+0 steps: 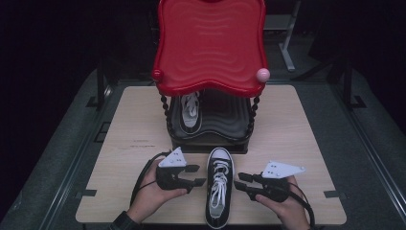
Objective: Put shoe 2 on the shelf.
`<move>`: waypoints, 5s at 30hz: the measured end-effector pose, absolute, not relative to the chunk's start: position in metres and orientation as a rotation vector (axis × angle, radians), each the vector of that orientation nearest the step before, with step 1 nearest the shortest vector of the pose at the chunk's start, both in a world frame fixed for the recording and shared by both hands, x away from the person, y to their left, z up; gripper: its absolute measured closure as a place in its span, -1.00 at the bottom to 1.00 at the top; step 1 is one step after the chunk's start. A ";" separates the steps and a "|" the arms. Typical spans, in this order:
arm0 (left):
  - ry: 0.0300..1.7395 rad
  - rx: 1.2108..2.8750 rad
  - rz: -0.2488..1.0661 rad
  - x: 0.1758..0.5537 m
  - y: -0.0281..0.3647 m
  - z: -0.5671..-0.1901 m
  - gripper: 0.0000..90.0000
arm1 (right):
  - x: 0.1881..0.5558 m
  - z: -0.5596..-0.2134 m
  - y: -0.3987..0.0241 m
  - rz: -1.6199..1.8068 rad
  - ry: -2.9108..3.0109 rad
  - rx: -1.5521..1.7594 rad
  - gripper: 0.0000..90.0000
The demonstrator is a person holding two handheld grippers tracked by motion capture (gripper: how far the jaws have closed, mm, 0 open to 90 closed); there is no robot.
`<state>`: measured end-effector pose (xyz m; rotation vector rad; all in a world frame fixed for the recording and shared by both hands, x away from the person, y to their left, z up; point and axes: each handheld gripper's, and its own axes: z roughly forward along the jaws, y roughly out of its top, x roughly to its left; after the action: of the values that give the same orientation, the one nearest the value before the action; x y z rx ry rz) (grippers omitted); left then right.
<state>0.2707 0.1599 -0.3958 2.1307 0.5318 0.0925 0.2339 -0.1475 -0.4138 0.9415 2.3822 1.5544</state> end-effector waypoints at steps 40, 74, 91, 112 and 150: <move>0.411 2.188 -0.026 0.268 0.136 -0.409 0.92 | 0.243 -0.424 -0.117 1.462 2.546 0.948 0.90; 0.353 2.034 0.384 0.321 0.122 -0.308 0.94 | 0.288 -0.328 -0.131 1.452 2.191 0.751 0.91; 0.522 1.962 0.571 0.371 0.098 -0.315 0.94 | 0.352 -0.329 -0.126 1.355 2.066 0.868 0.91; 0.505 1.977 0.431 0.329 0.137 -0.321 0.20 | 0.309 -0.336 -0.147 1.439 2.102 0.917 0.27; 0.460 2.109 0.388 0.325 0.122 -0.387 0.30 | 0.295 -0.397 -0.119 1.258 2.265 0.939 0.22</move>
<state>0.3250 0.1225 -0.3869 2.1091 0.4600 0.3882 0.2946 -0.1188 -0.3966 0.9393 2.2649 1.2584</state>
